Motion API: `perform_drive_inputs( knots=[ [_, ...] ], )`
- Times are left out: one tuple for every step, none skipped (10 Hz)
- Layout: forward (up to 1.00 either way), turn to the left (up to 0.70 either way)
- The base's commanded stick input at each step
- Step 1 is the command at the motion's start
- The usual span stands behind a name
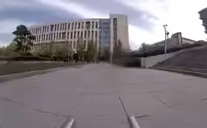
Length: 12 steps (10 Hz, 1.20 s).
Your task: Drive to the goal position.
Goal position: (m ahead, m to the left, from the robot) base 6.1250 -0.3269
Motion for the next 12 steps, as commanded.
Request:
perform_drive_inputs(
  knots=[
    [1.0,0.27],
    [1.0,0.27],
    [1.0,0.27],
    [1.0,0.27],
    [1.0,0.2],
    [1.0,0.0],
    [1.0,0.0],
    [1.0,0.0],
    [1.0,0.0],
    [1.0,0.0],
    [1.0,-0.14],
    [1.0,-0.27]
  ],
)
